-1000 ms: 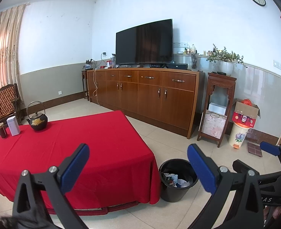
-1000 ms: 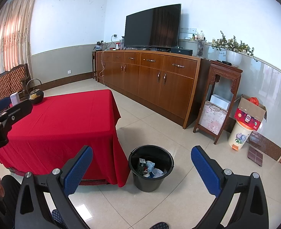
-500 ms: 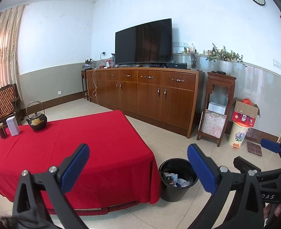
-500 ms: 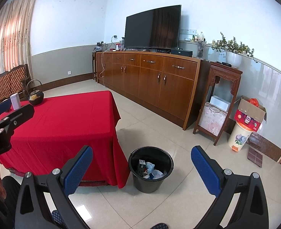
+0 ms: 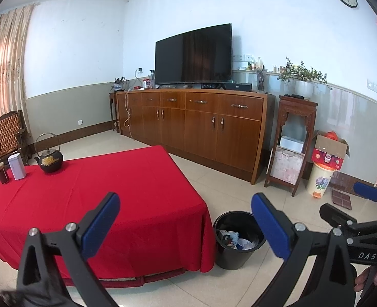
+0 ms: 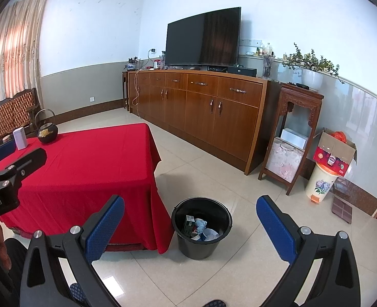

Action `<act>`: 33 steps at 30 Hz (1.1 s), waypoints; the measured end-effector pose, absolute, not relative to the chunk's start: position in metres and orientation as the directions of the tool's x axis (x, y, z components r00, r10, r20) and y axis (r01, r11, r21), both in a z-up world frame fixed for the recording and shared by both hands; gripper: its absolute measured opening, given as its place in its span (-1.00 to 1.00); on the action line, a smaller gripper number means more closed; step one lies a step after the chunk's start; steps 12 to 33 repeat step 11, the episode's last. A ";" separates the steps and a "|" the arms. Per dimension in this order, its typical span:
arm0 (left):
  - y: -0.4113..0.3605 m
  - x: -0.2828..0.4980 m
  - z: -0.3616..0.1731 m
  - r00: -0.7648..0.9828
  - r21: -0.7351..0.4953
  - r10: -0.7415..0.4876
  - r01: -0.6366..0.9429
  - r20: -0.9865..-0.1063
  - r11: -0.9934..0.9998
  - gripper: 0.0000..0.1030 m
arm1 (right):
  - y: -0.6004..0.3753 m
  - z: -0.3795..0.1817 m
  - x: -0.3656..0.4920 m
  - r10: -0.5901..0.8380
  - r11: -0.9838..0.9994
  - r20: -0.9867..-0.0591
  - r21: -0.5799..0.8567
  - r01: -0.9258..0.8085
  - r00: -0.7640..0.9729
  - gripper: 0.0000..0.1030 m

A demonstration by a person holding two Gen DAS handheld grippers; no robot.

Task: Collect trash

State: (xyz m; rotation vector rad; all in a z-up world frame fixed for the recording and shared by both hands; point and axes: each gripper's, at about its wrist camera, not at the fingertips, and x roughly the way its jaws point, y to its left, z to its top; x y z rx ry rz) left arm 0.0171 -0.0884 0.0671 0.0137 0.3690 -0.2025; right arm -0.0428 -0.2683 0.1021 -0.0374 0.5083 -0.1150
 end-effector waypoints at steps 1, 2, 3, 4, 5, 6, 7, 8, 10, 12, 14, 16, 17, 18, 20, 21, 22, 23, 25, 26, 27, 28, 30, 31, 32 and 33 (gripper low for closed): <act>-0.087 0.017 0.067 0.914 -0.027 -0.192 0.196 -0.356 0.980 0.99 | -0.269 0.102 -0.043 -0.119 0.993 -0.483 -0.063 0.101 0.868 1.00; -0.086 0.018 0.067 0.914 -0.029 -0.194 0.197 -0.356 0.980 0.99 | -0.269 0.102 -0.043 -0.119 0.993 -0.483 -0.062 0.102 0.867 1.00; -0.085 0.019 0.066 0.913 -0.031 -0.199 0.201 -0.355 0.979 0.99 | -0.269 0.102 -0.044 -0.120 0.993 -0.483 -0.061 0.103 0.867 1.00; -0.084 0.019 0.065 0.912 -0.032 -0.205 0.207 -0.355 0.978 0.99 | -0.269 0.102 -0.044 -0.119 0.993 -0.484 -0.060 0.103 0.867 1.00; -0.084 0.019 0.065 0.910 -0.033 -0.214 0.216 -0.354 0.976 0.99 | -0.269 0.101 -0.044 -0.120 0.993 -0.484 -0.058 0.104 0.867 1.00; -0.083 0.020 0.064 0.908 -0.035 -0.224 0.226 -0.354 0.973 0.99 | -0.270 0.101 -0.044 -0.120 0.993 -0.485 -0.057 0.106 0.866 1.00; -0.082 0.020 0.064 0.907 -0.039 -0.229 0.231 -0.354 0.972 0.99 | -0.270 0.101 -0.044 -0.120 0.993 -0.485 -0.056 0.106 0.866 1.00; -0.082 0.019 0.064 0.908 -0.041 -0.231 0.231 -0.349 0.972 0.99 | -0.271 0.101 -0.044 -0.120 0.993 -0.485 -0.056 0.107 0.866 1.00; -0.082 0.019 0.063 0.909 -0.036 -0.226 0.228 -0.350 0.973 0.99 | -0.271 0.100 -0.044 -0.120 0.993 -0.486 -0.053 0.108 0.866 1.00; -0.082 0.019 0.062 0.907 -0.040 -0.225 0.226 -0.356 0.973 0.99 | -0.271 0.100 -0.044 -0.120 0.993 -0.486 -0.052 0.108 0.866 1.00; -0.082 0.019 0.062 0.907 -0.040 -0.225 0.226 -0.356 0.973 0.99 | -0.271 0.100 -0.044 -0.120 0.993 -0.486 -0.052 0.108 0.866 1.00; -0.082 0.019 0.062 0.907 -0.040 -0.225 0.226 -0.356 0.973 0.99 | -0.271 0.100 -0.044 -0.120 0.993 -0.486 -0.052 0.108 0.866 1.00; -0.082 0.019 0.062 0.907 -0.040 -0.225 0.226 -0.356 0.973 0.99 | -0.271 0.100 -0.044 -0.120 0.993 -0.486 -0.052 0.108 0.866 1.00; -0.082 0.019 0.062 0.907 -0.040 -0.225 0.226 -0.356 0.973 0.99 | -0.271 0.100 -0.044 -0.120 0.993 -0.486 -0.052 0.108 0.866 1.00; -0.082 0.019 0.062 0.907 -0.040 -0.225 0.226 -0.356 0.973 0.99 | -0.271 0.100 -0.044 -0.120 0.993 -0.486 -0.052 0.108 0.866 1.00; -0.082 0.019 0.062 0.907 -0.040 -0.225 0.226 -0.356 0.973 0.99 | -0.271 0.100 -0.044 -0.120 0.993 -0.486 -0.052 0.108 0.866 1.00; -0.082 0.019 0.062 0.907 -0.040 -0.225 0.226 -0.356 0.973 0.99 | -0.271 0.100 -0.044 -0.120 0.993 -0.486 -0.052 0.108 0.866 1.00; -0.082 0.019 0.062 0.907 -0.040 -0.225 0.226 -0.356 0.973 0.99 | -0.271 0.100 -0.044 -0.120 0.993 -0.486 -0.052 0.108 0.866 1.00; -0.082 0.019 0.062 0.907 -0.040 -0.225 0.226 -0.356 0.973 0.99 | -0.271 0.100 -0.044 -0.120 0.993 -0.486 -0.052 0.108 0.866 1.00; -0.082 0.019 0.062 0.907 -0.040 -0.225 0.226 -0.356 0.973 0.99 | -0.271 0.100 -0.044 -0.120 0.993 -0.486 -0.052 0.108 0.866 1.00; -0.082 0.019 0.062 0.907 -0.040 -0.225 0.226 -0.356 0.973 0.99 | -0.271 0.100 -0.044 -0.120 0.993 -0.486 -0.052 0.108 0.866 1.00; -0.082 0.019 0.062 0.907 -0.040 -0.225 0.226 -0.356 0.973 0.99 | -0.271 0.100 -0.044 -0.120 0.993 -0.486 -0.052 0.108 0.866 1.00; -0.082 0.019 0.062 0.907 -0.040 -0.225 0.226 -0.356 0.973 0.99 | -0.271 0.100 -0.044 -0.120 0.993 -0.486 -0.052 0.108 0.866 1.00; -0.082 0.019 0.062 0.907 -0.040 -0.225 0.226 -0.356 0.973 0.99 | -0.271 0.100 -0.044 -0.120 0.993 -0.486 -0.052 0.108 0.866 1.00; -0.082 0.019 0.062 0.907 -0.040 -0.225 0.226 -0.356 0.973 0.99 | -0.271 0.100 -0.044 -0.120 0.993 -0.486 -0.052 0.108 0.866 1.00; -0.082 0.019 0.062 0.907 -0.040 -0.225 0.226 -0.356 0.973 0.99 | -0.271 0.100 -0.044 -0.120 0.993 -0.486 -0.052 0.108 0.866 1.00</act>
